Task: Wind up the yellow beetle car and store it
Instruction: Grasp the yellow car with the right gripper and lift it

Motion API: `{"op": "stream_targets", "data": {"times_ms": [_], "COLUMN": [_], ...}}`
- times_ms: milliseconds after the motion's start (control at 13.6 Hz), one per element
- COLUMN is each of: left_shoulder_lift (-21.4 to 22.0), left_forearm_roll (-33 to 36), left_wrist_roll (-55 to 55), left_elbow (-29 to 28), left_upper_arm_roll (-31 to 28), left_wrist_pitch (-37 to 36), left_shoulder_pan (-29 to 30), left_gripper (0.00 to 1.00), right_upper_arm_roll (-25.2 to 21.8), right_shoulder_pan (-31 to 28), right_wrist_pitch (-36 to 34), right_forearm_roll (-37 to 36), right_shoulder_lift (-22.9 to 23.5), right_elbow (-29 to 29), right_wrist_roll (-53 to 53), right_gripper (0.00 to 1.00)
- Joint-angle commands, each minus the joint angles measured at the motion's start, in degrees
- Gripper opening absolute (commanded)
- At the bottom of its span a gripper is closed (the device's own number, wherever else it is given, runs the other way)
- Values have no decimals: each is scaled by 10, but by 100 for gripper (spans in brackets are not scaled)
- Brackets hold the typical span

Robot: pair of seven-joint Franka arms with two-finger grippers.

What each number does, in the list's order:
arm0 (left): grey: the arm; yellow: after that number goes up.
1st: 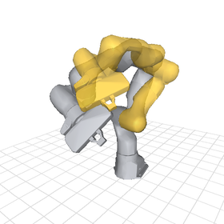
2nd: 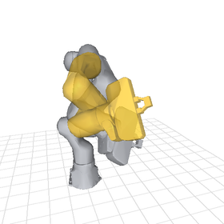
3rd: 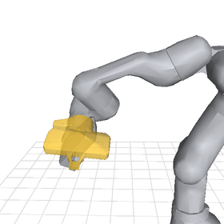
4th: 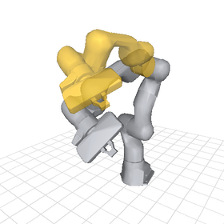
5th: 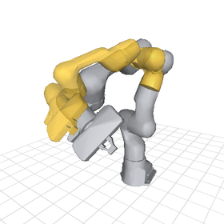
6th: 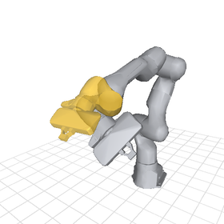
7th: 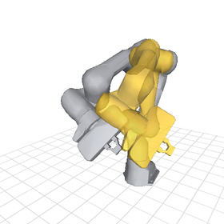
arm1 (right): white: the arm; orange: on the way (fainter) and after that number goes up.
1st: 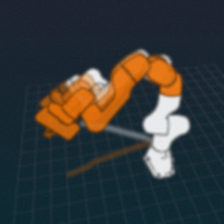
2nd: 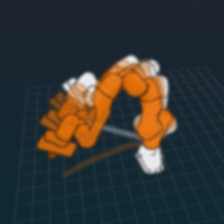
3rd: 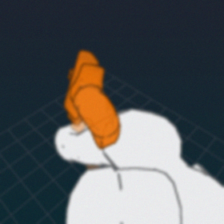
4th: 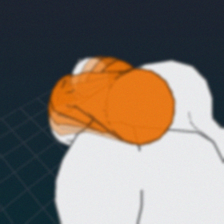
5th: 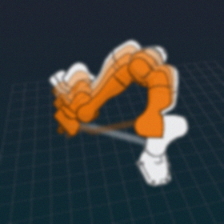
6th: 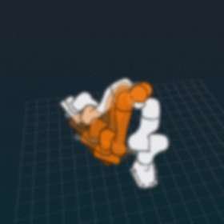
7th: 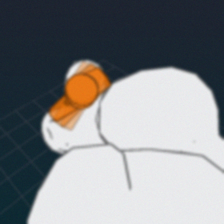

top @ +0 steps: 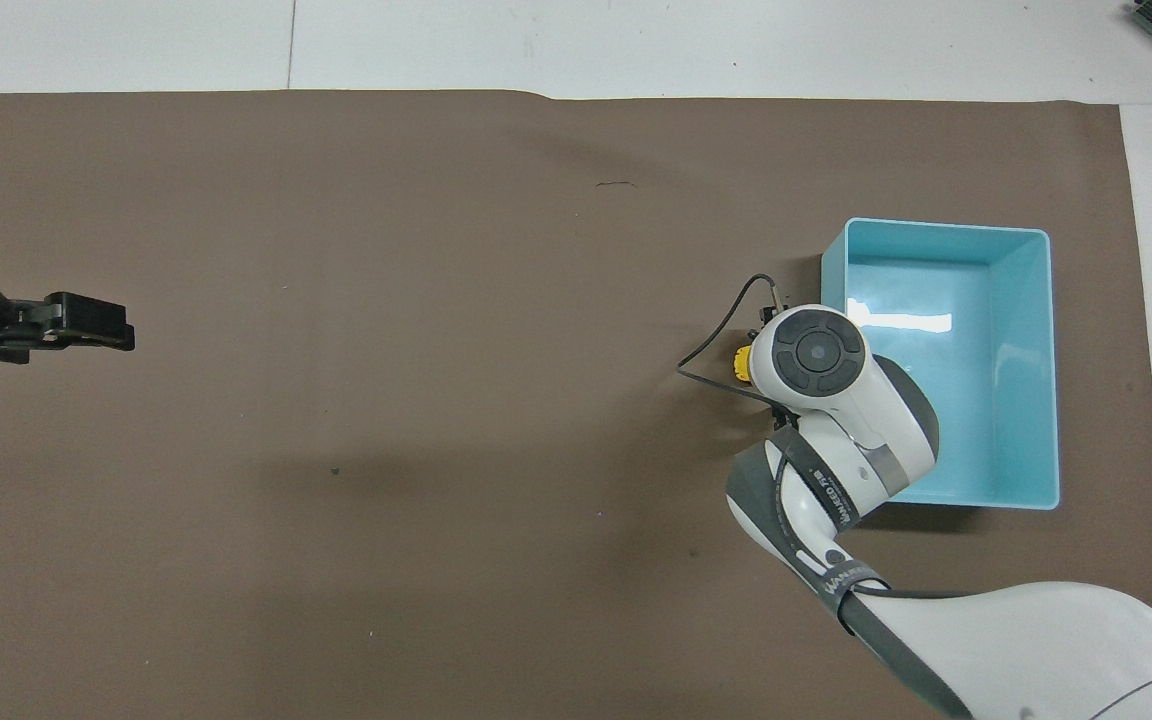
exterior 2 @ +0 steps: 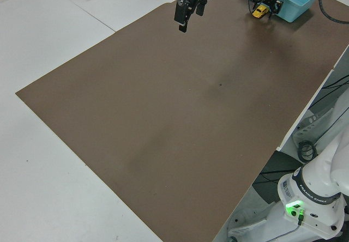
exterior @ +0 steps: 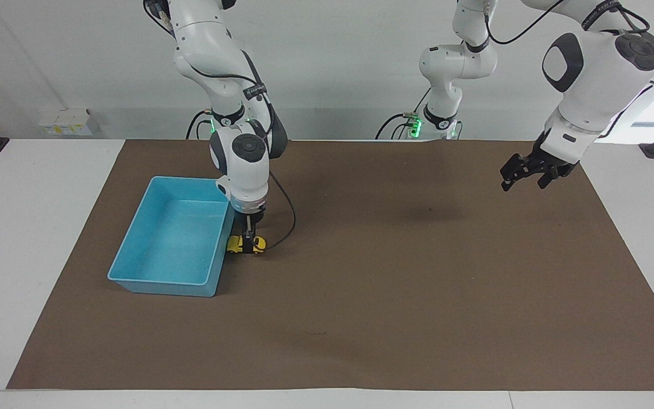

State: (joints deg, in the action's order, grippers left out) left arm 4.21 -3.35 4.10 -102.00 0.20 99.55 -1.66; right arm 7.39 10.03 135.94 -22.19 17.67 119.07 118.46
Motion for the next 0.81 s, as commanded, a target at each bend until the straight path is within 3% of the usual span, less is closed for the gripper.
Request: {"op": "stream_targets", "data": {"times_ms": [0,440,734], "left_shoulder_lift": [12,19,41], "left_forearm_roll": [9,10,10], "left_wrist_roll": [-35,-53,-54], "left_elbow": [40,90,90], "left_upper_arm_roll": [-3,-12,-9], "left_wrist_pitch": [-60,-131,-146], "left_shoulder_pan": [10,10,10], "left_gripper": [100,100,100], "right_upper_arm_roll": [3,5,13], "right_shoulder_pan": [1,42,51], "right_wrist_pitch": [-2,-99,-135], "right_forearm_roll": [-28,-37,-26], "right_shoulder_lift": [-4,-6,-35], "right_elbow": [2,-69,-89], "right_wrist_roll": [16,18,3], "right_gripper": [0,0,0]}}
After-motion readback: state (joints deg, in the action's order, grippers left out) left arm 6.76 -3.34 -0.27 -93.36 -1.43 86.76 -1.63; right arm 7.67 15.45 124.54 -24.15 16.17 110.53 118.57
